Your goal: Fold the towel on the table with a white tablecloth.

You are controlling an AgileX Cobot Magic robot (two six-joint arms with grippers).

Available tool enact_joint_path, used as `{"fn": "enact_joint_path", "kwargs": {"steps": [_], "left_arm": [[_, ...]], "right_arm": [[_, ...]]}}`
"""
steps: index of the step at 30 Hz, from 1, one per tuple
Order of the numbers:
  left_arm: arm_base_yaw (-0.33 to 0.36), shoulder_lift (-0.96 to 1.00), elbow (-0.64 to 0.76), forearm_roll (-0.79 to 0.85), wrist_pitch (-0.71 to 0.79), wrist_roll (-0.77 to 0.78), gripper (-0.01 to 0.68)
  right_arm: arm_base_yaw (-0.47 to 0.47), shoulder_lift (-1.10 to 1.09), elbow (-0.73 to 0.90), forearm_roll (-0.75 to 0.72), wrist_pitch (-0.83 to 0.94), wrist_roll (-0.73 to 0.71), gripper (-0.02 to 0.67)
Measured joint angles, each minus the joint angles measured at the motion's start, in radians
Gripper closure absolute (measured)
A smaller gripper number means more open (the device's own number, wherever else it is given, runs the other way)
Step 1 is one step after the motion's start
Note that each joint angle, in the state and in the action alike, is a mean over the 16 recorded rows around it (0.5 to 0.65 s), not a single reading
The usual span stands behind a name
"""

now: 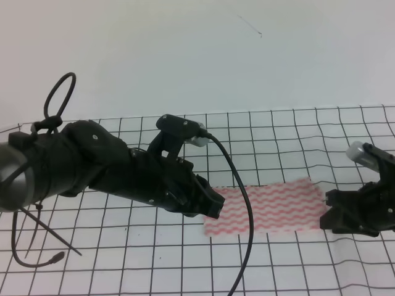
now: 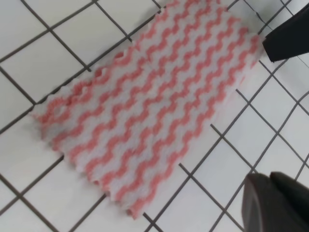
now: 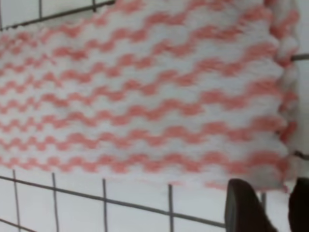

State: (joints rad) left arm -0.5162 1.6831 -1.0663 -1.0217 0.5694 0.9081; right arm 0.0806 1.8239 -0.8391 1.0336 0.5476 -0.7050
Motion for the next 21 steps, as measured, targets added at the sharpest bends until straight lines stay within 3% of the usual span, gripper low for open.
{"fn": "enact_joint_path", "kwargs": {"steps": [10,21], "left_arm": [[0.000,0.000,0.000,0.000,0.000,-0.001,0.674],[0.000,0.000,0.000,0.000,0.000,-0.003,0.674]], "right_arm": [[0.000,0.008,0.000,-0.012,-0.034,0.038,0.428],[0.000,0.039,-0.001,0.068,-0.027,-0.010,0.427]]}}
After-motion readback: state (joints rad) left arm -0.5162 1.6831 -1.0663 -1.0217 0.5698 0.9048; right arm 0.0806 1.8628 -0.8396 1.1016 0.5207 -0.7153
